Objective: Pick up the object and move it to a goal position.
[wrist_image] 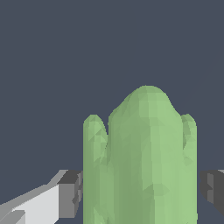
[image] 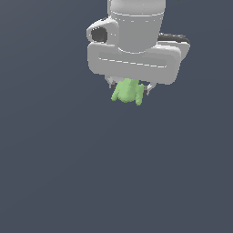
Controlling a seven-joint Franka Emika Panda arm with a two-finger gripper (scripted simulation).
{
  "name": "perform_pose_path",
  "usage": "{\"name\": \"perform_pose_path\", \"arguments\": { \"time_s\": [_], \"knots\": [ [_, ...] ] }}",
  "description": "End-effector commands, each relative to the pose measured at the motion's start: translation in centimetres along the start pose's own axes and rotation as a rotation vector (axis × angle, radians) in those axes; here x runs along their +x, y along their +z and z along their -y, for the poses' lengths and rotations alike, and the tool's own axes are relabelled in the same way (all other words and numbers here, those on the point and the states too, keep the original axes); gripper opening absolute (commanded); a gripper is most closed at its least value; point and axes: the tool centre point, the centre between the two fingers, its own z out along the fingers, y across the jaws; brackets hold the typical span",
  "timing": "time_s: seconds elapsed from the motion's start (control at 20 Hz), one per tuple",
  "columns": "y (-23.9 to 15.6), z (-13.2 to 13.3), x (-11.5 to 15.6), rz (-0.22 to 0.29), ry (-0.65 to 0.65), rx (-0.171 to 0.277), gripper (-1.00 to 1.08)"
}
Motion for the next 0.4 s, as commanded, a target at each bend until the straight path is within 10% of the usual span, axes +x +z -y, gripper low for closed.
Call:
{"name": "perform_pose_path", "arguments": {
  "time_s": [0.0, 0.35],
  "knots": [
    [-1.1, -0.1, -0.1, 0.002, 0.0, -0.001, -1.0],
    [-2.3, -0.2, 0.0, 0.002, 0.0, -0.001, -1.0]
  ]
}}
